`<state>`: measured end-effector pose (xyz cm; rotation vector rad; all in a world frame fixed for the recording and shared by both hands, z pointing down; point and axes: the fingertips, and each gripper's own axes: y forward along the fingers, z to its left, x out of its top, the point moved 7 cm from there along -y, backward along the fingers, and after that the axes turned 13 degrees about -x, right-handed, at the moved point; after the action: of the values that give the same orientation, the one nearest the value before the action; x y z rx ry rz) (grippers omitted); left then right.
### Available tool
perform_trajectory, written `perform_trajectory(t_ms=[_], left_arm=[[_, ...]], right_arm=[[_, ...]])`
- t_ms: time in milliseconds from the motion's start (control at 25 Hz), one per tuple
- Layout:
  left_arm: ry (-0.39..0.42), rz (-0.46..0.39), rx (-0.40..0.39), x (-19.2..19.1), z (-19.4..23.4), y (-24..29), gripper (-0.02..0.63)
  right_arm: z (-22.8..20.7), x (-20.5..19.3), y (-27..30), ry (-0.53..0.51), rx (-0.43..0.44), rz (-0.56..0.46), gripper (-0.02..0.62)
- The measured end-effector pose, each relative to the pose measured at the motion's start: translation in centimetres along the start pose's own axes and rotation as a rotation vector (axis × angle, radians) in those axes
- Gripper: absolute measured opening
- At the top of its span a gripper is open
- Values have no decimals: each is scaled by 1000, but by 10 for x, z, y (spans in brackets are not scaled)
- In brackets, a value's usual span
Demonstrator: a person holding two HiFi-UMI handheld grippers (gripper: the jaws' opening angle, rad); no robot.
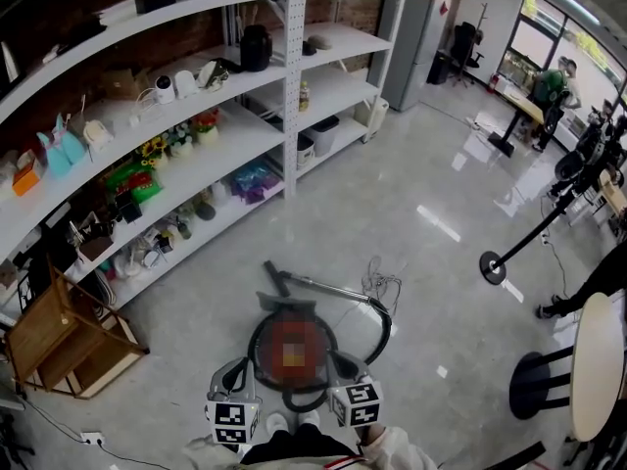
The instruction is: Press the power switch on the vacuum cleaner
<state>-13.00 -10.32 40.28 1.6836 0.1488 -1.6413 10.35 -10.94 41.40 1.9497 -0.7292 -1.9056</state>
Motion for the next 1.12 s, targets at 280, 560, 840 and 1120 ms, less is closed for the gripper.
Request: perform_trajectory(t_ms=[280,560,840,1120], left_arm=[[16,-61,18,25,2,-13,0],[32,-92,16,35,-1,-25,0],[39,-107,-3,34,-2,-31,0],[38,-104,-26,24,6,-35,0]], right_arm=[[7,22,-17,5,20,-59,2],[6,34,-37,15,6,-94,2],[10,38,-48,23,-13,-118,2],[22,36,-52,41,-37,-135,2]])
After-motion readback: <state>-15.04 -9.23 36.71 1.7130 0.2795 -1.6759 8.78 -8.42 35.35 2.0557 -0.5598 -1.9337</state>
